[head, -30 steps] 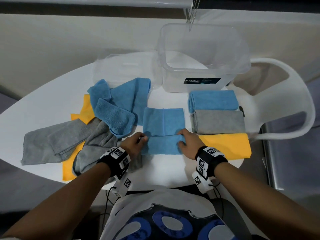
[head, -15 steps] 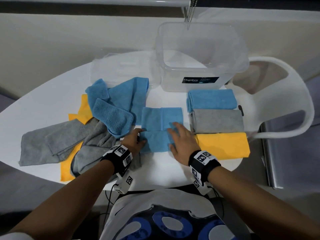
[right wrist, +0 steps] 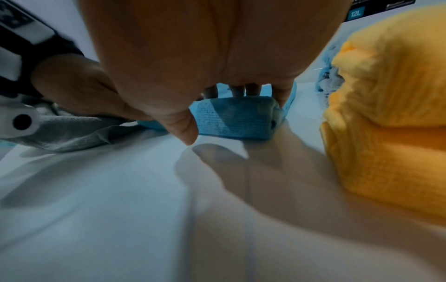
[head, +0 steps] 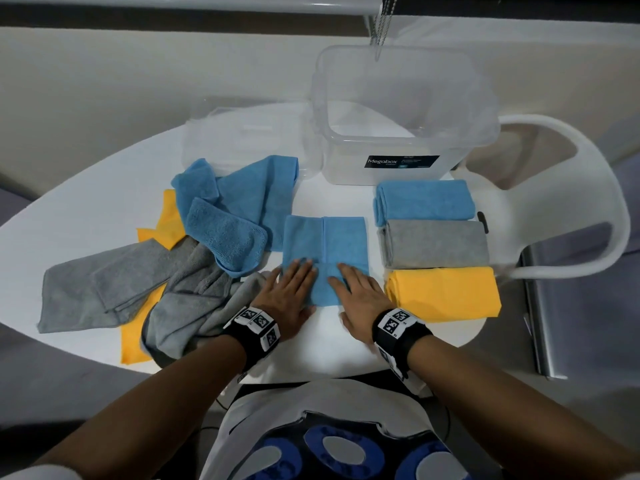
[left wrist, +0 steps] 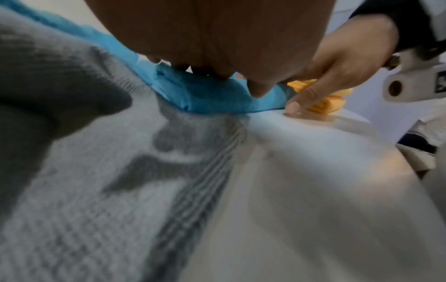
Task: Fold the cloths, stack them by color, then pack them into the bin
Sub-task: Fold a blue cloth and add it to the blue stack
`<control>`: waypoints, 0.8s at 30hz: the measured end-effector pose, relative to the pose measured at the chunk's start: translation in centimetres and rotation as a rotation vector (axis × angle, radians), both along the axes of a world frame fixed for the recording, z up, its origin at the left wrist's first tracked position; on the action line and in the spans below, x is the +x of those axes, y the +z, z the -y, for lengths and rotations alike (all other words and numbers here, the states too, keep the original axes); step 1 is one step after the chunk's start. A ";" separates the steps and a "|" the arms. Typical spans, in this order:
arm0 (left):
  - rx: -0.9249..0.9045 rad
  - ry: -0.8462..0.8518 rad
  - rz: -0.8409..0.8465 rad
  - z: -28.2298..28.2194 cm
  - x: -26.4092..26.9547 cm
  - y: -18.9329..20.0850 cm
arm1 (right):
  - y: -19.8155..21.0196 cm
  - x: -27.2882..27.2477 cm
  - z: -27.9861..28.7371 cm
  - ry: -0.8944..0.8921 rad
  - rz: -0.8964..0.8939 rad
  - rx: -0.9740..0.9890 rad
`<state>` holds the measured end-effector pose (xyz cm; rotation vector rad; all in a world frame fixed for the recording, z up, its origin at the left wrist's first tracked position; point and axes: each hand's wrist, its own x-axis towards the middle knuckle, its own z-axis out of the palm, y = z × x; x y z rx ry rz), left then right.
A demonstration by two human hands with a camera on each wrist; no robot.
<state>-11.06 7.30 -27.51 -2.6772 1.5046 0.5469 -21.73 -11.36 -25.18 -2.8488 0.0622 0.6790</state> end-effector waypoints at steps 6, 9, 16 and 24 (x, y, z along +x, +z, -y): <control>0.088 0.039 -0.014 -0.3 0.8 -1.0 | -0.6 -0.3 -0.2 0.017 -0.131 -0.048; 0.106 0.026 -0.016 -0.4 1.0 -1.0 | -0.9 0.1 -0.2 0.030 -0.170 -0.079; 0.116 -0.094 -0.013 -1.0 2.2 0.3 | 1.1 1.0 0.8 0.019 -0.070 -0.018; -0.173 0.129 -0.297 -3.0 1.6 1.7 | 3.1 -0.6 0.7 -0.162 -0.032 0.227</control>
